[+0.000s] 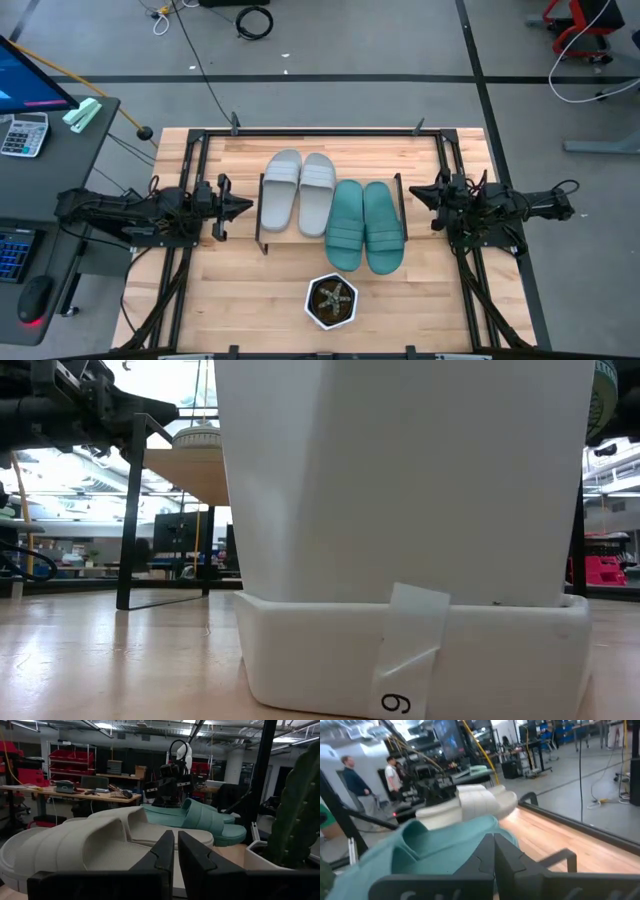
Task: Pick and place slides into the shelf
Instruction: Return to Home Position
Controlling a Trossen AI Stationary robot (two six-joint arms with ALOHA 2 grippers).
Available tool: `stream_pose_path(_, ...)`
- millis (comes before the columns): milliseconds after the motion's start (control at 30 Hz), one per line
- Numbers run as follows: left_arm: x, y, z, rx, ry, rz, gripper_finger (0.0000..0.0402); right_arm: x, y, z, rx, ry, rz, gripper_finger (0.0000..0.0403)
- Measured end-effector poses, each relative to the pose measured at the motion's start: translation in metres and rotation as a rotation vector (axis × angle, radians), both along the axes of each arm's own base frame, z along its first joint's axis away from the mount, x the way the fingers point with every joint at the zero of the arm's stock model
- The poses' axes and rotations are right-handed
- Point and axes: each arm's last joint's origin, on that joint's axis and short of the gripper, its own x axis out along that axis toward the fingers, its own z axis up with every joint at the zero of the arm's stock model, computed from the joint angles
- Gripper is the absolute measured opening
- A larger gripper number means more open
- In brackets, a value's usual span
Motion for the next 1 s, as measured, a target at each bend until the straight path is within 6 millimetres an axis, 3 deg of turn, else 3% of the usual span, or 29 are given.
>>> stream_pose_path(400,0.0,0.0,0.0,0.0,0.001,0.0,0.0039,0.0,0.002,0.001,-0.039,0.001,0.066,0.0)
stream_pose_path(567,0.0,0.0,0.0,0.0,0.0,0.0,0.0031,0.002,-0.001,0.007,-0.063,-0.123,0.047,0.0)
stream_pose_path(667,0.0,0.0,0.0,0.0,0.0,0.0,0.0028,0.007,-0.004,-0.001,-0.05,-0.186,0.057,0.0)
stream_pose_path(1000,0.0,0.0,0.0,0.0,0.0,0.0,0.004,0.014,-0.004,-0.026,0.02,-0.134,0.206,0.0)
